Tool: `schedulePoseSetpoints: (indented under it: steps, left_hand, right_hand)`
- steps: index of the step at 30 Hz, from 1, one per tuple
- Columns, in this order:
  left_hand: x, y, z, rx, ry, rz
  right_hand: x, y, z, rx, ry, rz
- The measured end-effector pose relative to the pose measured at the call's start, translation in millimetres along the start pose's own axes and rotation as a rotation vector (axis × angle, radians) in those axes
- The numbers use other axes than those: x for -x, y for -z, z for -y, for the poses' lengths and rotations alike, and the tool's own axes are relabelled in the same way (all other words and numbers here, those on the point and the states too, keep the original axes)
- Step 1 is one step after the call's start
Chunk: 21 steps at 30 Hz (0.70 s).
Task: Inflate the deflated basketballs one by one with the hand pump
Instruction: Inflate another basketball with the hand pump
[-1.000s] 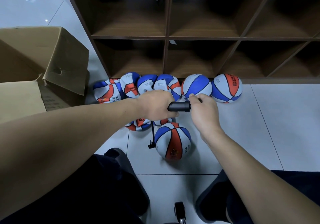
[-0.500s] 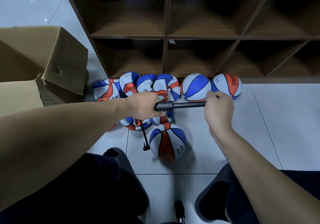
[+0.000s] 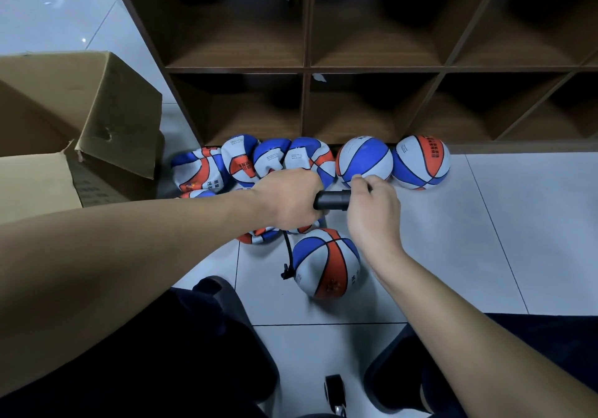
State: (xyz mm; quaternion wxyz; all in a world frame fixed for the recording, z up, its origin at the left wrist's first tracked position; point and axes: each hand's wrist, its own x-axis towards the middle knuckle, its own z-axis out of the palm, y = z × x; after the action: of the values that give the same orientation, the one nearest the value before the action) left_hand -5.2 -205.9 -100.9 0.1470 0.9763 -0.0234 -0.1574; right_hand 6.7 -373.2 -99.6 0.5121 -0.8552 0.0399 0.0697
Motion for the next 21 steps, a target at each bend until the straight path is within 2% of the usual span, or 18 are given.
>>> schedulePoseSetpoints:
  steps: [11, 14, 17, 21]
  left_hand:
    - [-3.1, -2.5, 12.8, 0.022, -0.043, 0.061]
    - [-3.5, -2.4, 24.0, 0.062, -0.012, 0.077]
    - [-3.1, -1.2, 47.9, 0.123, 0.031, 0.156]
    - [-2.5, -1.4, 57.9, 0.155, 0.072, 0.184]
  right_hand:
    - [-9.4, 1.6, -7.1, -0.061, -0.106, 0.112]
    - [-24.4, 15.6, -8.0, -0.070, -0.142, 0.064]
    - [-39.3, 34.5, -8.3, -0.103, -0.181, -0.023]
    - [-45.5, 38.5, -14.8, -0.146, -0.199, -0.057]
